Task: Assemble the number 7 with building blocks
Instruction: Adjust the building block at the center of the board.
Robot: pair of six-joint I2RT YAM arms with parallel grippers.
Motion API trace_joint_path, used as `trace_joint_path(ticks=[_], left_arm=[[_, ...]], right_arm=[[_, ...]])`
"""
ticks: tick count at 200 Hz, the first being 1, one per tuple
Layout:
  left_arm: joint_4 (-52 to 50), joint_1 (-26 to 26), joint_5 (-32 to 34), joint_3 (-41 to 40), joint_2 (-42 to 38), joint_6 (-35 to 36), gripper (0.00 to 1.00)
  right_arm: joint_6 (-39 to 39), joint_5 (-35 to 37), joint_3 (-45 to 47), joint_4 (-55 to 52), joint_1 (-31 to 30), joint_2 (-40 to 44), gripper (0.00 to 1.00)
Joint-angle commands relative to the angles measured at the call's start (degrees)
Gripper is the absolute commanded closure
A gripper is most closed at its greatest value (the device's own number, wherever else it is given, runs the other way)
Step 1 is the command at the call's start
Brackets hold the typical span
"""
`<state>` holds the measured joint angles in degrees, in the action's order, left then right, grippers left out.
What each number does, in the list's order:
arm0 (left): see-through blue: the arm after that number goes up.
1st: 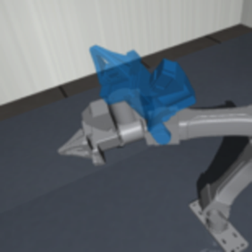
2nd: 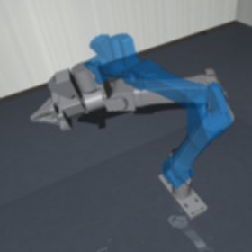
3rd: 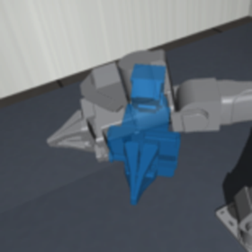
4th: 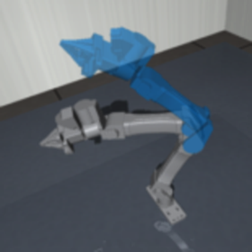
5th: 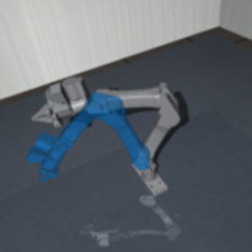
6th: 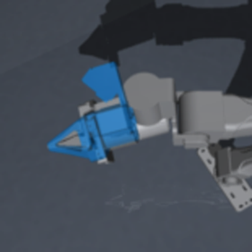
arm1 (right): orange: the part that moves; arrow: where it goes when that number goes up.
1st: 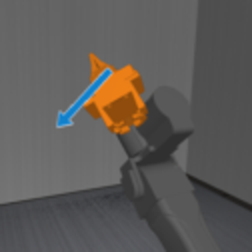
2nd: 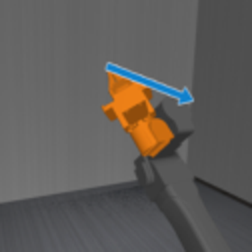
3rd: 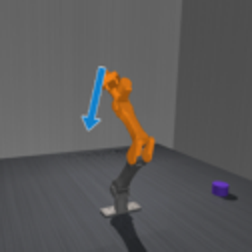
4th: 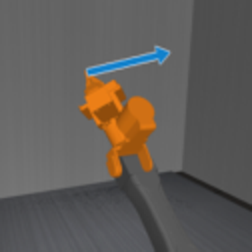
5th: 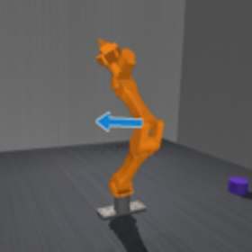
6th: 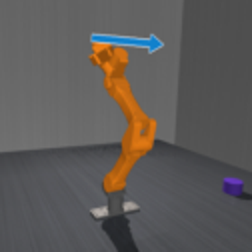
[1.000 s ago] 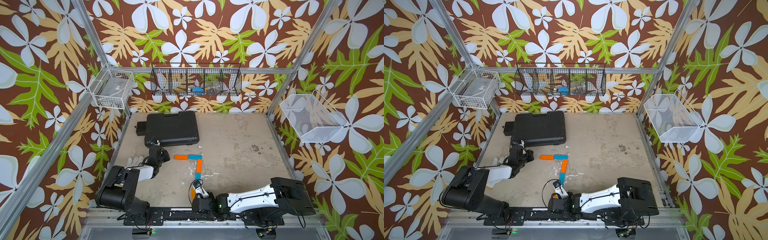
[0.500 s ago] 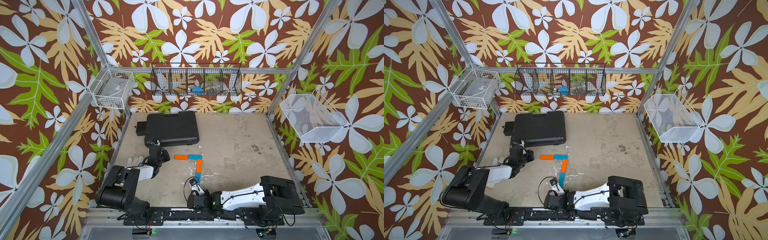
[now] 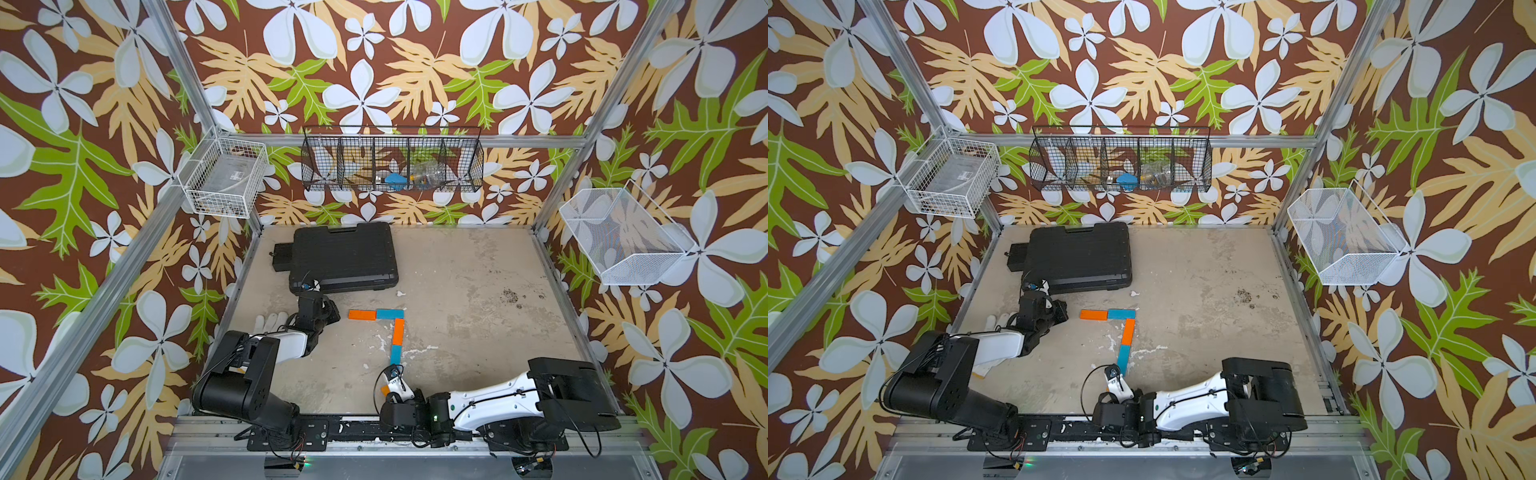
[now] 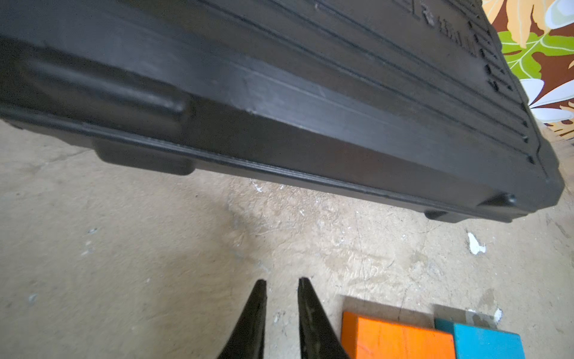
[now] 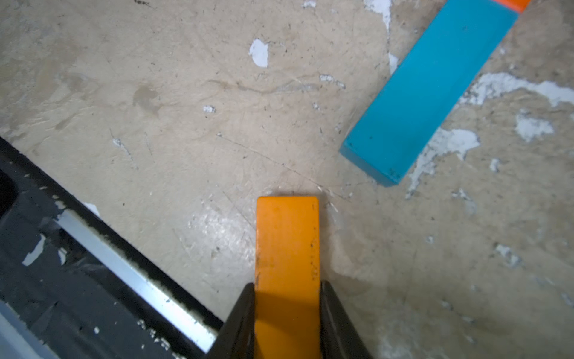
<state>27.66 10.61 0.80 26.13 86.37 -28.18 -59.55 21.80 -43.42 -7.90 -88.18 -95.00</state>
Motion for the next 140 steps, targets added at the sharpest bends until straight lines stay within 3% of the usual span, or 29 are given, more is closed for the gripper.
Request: trace_joint_path(ticks=[1,16,32,65,74,107,140], left_arm=[[0.2,-0.1,-0.4,0.2,0.2,0.2,0.78],[0.2,-0.1,-0.3,0.2,0.2,0.2,0.78],[0.2,-0.1,-0.3,0.1,0.2,0.2,0.78],[0.1,-0.1,-0.2,0.2,0.4,0.0,0.78],[0.2,-0.2,-0.2,0.2,0.4,-0.1,0.78],[-0.1,-0.2,-0.2,0.2,0.6,-0.1,0.78],[-0.4,-0.2,0.1,0.0,0.3,0.0,0.78]], right_arm=[[-4.9,-5.9,0.3,-6.1,-0.2,-0.4,0.71],[-7.4,-5.0,-2.2,-9.5,-0.5,-1.9,0.73],[-10.8,-4.1,-5.4,-13.0,-0.8,-4.0,0.81],[-17.0,-4.1,-10.4,-17.3,-1.6,-7.9,0.85],[-19.3,-3.9,-12.0,-19.9,-1.6,-9.1,0.92],[-23.7,-2.4,-17.7,-29.0,-1.6,-12.1,0.93],[-26.5,-1.8,-17.2,-27.4,-2.3,-8.9,0.92]])
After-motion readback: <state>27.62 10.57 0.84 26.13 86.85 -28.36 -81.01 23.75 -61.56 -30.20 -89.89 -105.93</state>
